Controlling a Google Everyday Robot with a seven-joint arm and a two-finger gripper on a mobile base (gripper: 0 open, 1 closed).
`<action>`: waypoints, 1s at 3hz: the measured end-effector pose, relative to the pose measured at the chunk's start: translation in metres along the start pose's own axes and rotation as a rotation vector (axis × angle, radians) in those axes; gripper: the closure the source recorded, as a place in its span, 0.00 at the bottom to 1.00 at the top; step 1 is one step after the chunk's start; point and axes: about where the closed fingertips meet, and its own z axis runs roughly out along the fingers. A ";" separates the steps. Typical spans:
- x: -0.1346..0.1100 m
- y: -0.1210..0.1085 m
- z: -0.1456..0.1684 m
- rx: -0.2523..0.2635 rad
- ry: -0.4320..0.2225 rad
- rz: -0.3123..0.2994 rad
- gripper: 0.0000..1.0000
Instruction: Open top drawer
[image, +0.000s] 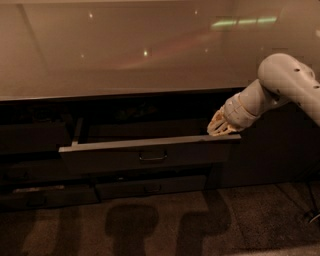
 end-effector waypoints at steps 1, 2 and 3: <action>-0.004 -0.009 -0.001 0.022 -0.076 -0.056 1.00; 0.001 -0.009 0.010 -0.012 -0.060 -0.035 1.00; 0.032 -0.006 0.057 -0.141 -0.059 0.027 1.00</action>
Offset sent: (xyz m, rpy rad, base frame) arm 0.0150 0.0046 -0.0177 0.0050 0.0549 0.0333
